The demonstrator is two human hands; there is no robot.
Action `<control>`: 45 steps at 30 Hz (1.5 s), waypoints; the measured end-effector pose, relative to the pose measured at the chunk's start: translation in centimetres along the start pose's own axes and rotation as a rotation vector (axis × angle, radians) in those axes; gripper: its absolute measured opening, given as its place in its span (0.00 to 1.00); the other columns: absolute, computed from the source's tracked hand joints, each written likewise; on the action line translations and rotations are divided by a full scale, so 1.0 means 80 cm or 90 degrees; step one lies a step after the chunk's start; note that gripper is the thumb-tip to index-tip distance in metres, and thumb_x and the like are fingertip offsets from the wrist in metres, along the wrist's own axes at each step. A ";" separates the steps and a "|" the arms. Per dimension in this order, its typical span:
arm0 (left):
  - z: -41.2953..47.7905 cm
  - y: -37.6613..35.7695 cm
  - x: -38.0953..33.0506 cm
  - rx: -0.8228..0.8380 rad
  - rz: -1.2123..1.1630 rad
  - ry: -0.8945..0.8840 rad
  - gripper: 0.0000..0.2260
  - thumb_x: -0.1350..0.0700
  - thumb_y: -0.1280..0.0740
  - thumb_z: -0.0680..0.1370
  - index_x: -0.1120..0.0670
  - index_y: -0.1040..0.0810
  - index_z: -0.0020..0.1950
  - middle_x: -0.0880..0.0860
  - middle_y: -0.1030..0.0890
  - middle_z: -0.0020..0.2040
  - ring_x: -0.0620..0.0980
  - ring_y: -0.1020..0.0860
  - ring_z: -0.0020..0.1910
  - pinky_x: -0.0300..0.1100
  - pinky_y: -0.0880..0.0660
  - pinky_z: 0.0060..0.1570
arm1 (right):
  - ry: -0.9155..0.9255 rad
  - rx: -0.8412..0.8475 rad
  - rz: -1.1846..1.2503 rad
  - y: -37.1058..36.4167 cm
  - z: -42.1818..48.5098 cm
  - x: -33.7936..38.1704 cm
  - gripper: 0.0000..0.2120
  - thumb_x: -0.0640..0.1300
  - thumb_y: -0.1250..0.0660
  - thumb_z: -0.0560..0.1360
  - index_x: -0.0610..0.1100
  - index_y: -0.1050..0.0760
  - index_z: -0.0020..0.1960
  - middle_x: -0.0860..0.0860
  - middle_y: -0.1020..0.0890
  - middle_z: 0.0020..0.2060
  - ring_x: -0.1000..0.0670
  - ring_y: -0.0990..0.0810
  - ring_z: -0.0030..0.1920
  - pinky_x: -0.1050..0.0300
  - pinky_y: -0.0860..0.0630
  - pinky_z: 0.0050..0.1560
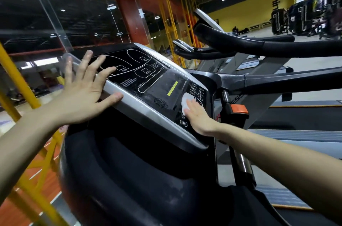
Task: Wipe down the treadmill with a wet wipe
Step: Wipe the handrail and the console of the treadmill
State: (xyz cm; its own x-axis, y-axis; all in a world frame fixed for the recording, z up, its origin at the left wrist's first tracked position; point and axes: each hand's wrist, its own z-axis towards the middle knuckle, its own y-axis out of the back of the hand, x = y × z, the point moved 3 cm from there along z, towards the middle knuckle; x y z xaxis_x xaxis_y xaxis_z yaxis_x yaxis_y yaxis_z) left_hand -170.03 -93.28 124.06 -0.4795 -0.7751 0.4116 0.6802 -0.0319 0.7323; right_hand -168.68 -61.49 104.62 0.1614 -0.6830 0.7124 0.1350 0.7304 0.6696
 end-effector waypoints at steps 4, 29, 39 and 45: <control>0.001 -0.003 -0.003 -0.016 -0.003 -0.007 0.40 0.24 0.53 0.80 0.46 0.44 0.85 0.54 0.54 0.88 0.52 0.68 0.85 0.70 0.68 0.79 | 0.175 -0.014 -0.004 -0.032 -0.039 -0.002 0.20 0.49 0.48 0.88 0.58 0.37 0.78 0.71 0.43 0.78 0.53 0.46 0.82 0.54 0.45 0.82; -0.005 0.009 0.003 -0.033 -0.008 -0.037 0.42 0.24 0.52 0.80 0.46 0.56 0.88 0.50 0.63 0.87 0.49 0.68 0.85 0.65 0.65 0.82 | 0.161 0.022 -0.102 0.019 0.085 0.122 0.21 0.48 0.57 0.90 0.40 0.36 0.76 0.39 0.38 0.80 0.40 0.40 0.80 0.45 0.47 0.83; 0.012 0.030 0.077 -0.053 -0.354 0.298 0.43 0.26 0.38 0.77 0.46 0.44 0.86 0.54 0.37 0.85 0.58 0.34 0.80 0.58 0.34 0.76 | 0.209 0.034 -0.067 0.026 0.112 0.188 0.25 0.49 0.58 0.90 0.36 0.46 0.83 0.41 0.42 0.82 0.43 0.41 0.81 0.58 0.51 0.80; 0.006 0.030 0.076 -0.084 -0.279 0.269 0.40 0.25 0.40 0.77 0.44 0.39 0.83 0.50 0.32 0.82 0.55 0.29 0.76 0.55 0.30 0.70 | 0.408 0.107 -0.001 0.007 0.100 0.239 0.26 0.60 0.57 0.89 0.59 0.53 0.87 0.62 0.57 0.85 0.65 0.59 0.83 0.72 0.62 0.75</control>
State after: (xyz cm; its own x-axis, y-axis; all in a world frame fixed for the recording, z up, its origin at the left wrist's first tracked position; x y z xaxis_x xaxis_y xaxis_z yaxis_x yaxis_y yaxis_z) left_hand -171.60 -97.78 128.60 -0.4868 -0.8542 -0.1826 0.5458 -0.4607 0.6999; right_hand -173.33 -74.20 120.30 0.7185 -0.5038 0.4794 -0.0102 0.6816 0.7316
